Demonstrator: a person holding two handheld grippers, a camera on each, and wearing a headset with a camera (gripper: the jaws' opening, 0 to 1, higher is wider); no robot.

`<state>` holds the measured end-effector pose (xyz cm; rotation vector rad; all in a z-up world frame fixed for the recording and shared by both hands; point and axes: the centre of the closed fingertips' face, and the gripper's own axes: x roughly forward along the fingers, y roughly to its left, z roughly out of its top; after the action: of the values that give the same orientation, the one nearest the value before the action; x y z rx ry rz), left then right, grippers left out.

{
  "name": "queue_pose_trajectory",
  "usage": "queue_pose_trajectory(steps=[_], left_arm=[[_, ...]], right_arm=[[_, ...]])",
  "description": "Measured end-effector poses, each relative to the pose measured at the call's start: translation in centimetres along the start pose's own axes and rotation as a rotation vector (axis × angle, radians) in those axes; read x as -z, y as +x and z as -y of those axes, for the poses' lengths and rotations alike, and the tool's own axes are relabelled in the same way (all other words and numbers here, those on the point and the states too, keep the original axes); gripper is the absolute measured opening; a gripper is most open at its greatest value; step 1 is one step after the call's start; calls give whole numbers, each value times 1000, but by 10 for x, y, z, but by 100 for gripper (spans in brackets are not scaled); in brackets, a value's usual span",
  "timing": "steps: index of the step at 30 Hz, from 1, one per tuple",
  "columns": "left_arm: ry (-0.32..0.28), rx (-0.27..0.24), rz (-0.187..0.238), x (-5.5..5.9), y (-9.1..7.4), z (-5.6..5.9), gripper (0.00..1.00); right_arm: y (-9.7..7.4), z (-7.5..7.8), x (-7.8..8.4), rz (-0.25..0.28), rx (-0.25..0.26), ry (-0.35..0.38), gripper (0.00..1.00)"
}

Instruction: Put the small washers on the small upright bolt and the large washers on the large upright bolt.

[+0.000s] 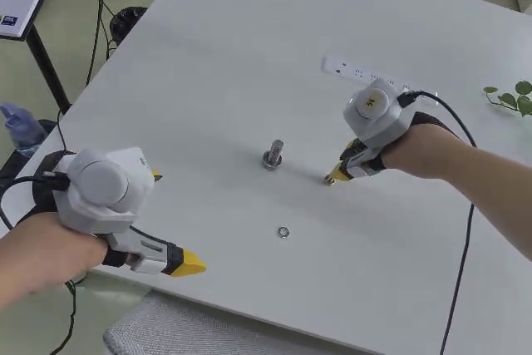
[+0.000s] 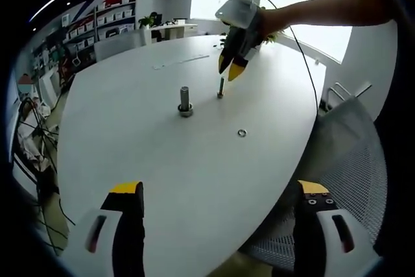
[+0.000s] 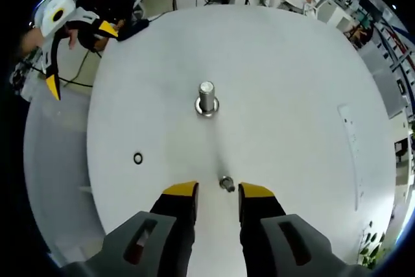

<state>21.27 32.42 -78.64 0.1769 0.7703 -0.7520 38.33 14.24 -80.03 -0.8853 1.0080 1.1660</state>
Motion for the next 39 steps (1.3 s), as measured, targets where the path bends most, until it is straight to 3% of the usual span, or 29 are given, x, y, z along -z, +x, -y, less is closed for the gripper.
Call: queue_pose_trajectory(steps=[7, 13, 20, 33, 39], left_arm=[[17, 12, -18, 5, 1, 2, 97], [27, 21, -20, 5, -1, 3, 91], [43, 21, -12, 5, -3, 1, 93], [59, 28, -11, 6, -1, 1, 95], [65, 27, 14, -1, -1, 3, 96]], right_arm=[[-3, -17, 3, -3, -10, -6, 26], [-4, -38, 4, -1, -24, -11, 27], [-5, -58, 1, 4, -35, -25, 28], [6, -77, 5, -2, -67, -39, 29], [11, -91, 4, 2, -76, -36, 31]])
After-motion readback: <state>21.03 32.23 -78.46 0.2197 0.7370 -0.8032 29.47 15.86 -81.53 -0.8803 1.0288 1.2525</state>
